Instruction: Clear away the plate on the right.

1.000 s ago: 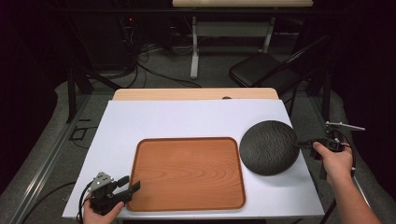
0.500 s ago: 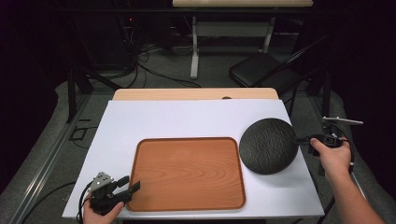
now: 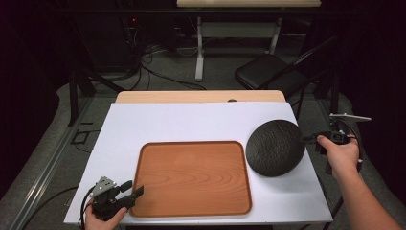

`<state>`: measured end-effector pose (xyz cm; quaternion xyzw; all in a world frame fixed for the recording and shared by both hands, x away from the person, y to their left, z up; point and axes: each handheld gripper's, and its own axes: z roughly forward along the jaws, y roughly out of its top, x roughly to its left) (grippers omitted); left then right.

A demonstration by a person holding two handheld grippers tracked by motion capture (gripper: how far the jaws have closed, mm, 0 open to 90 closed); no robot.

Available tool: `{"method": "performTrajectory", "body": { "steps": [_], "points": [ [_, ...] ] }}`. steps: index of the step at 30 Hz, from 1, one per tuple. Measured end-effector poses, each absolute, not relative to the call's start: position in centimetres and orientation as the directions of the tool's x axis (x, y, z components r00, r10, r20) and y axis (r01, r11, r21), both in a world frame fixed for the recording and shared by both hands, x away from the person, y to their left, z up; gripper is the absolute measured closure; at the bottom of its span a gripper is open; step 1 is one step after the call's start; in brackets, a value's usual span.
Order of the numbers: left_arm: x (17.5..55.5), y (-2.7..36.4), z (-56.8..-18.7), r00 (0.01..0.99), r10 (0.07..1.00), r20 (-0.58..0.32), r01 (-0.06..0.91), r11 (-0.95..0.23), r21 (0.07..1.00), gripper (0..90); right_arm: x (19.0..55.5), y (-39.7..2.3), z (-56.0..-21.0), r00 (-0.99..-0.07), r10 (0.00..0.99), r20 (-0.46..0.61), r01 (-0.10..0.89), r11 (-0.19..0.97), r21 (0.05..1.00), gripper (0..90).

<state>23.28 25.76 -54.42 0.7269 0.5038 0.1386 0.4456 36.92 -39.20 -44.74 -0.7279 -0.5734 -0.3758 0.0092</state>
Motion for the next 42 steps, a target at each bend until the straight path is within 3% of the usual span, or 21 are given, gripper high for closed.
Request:
{"method": "performTrajectory", "body": {
  "steps": [12,24,42],
  "points": [
    [23.3,25.7,-54.4,0.451,0.857,-0.249,0.610,-0.093,0.787,44.7,36.9,-40.3,-41.3,0.092,0.800,0.593,0.855,-0.368,0.364,86.8],
    [23.3,25.7,-54.4,0.453,0.856,-0.250,0.609,-0.092,0.788,44.7,35.9,-39.7,-38.2,0.041,0.818,0.573,0.870,-0.311,0.383,86.4],
    [23.2,25.7,-54.3,0.457,0.855,-0.244,0.602,-0.095,0.793,44.6,36.6,-32.8,-38.4,-0.102,0.793,0.600,0.910,-0.169,0.378,85.3]
  ]
}}
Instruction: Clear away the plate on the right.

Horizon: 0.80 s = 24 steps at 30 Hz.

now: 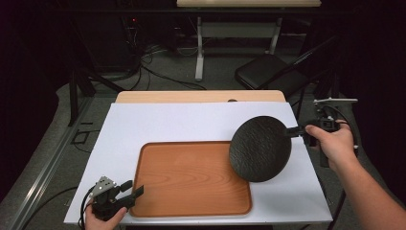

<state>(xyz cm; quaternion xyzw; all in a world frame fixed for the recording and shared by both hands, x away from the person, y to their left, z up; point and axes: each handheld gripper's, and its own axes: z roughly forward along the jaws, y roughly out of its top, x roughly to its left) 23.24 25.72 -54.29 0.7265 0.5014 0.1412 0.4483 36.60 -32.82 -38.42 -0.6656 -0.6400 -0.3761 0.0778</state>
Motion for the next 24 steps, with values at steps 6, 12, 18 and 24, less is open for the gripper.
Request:
{"method": "performTrajectory", "body": {
  "steps": [6,12,18,24],
  "points": [
    [23.2,25.8,-54.3,0.459,0.854,-0.244,0.600,-0.095,0.795,44.6,37.1,-29.5,-38.9,-0.148,0.765,0.627,0.922,-0.123,0.367,85.2],
    [23.2,25.8,-54.2,0.462,0.852,-0.246,0.596,-0.093,0.797,44.6,37.8,-26.1,-39.5,-0.194,0.748,0.634,0.931,-0.063,0.359,84.9],
    [23.1,25.8,-54.1,0.463,0.851,-0.246,0.594,-0.093,0.799,44.6,38.4,-23.4,-40.1,-0.220,0.734,0.643,0.936,-0.027,0.351,84.5],
    [23.1,25.9,-54.1,0.465,0.850,-0.246,0.593,-0.092,0.800,44.6,38.9,-19.9,-41.2,-0.257,0.699,0.667,0.939,0.019,0.342,84.3]
  ]
}}
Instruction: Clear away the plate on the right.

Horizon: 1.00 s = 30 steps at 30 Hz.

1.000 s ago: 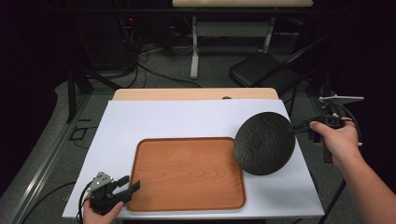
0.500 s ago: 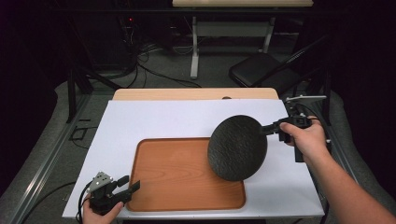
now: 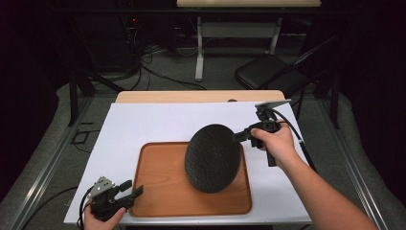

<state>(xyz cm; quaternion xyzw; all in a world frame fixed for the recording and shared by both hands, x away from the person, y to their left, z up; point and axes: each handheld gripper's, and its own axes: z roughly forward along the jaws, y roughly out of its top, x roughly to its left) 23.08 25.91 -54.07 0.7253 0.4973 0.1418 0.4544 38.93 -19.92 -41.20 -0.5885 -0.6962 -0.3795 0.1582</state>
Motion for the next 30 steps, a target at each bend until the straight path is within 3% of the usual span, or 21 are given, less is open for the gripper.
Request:
{"method": "performTrajectory", "body": {
  "steps": [30],
  "points": [
    [23.1,25.8,-54.1,0.468,0.849,-0.244,0.591,-0.096,0.801,44.6,39.0,-14.1,-43.9,-0.305,0.645,0.700,0.946,0.117,0.304,83.3]
  ]
}}
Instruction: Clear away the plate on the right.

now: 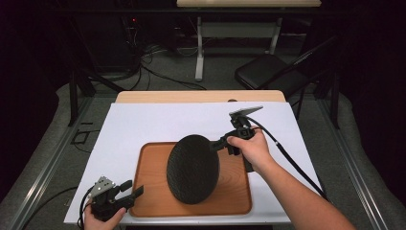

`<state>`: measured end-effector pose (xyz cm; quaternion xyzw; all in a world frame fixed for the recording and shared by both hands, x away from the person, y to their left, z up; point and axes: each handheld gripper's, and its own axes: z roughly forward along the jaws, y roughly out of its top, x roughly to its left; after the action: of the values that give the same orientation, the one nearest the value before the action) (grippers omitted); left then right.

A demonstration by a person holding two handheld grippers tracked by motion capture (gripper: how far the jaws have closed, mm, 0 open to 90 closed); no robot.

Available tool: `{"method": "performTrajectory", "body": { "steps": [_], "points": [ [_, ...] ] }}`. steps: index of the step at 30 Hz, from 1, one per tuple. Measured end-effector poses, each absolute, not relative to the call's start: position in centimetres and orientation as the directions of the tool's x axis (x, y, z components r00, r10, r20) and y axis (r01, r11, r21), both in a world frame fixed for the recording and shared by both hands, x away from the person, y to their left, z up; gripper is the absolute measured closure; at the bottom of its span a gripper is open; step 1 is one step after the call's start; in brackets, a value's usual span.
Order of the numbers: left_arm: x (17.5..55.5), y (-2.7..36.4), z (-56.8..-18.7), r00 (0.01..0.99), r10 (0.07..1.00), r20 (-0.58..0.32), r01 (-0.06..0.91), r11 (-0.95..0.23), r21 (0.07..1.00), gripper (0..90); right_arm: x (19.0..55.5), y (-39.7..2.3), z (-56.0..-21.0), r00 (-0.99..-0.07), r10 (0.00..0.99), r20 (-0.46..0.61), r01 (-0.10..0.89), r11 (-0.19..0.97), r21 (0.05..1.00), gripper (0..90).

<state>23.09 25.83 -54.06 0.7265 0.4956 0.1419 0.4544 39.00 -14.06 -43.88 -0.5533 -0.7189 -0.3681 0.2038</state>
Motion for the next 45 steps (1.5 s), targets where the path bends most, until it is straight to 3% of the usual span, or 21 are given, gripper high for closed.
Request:
{"method": "performTrajectory", "body": {
  "steps": [45],
  "points": [
    [23.1,25.8,-54.1,0.470,0.849,-0.243,0.592,-0.099,0.800,44.7,38.5,-13.3,-45.2,-0.357,0.740,0.570,0.925,0.196,0.326,87.8]
  ]
}}
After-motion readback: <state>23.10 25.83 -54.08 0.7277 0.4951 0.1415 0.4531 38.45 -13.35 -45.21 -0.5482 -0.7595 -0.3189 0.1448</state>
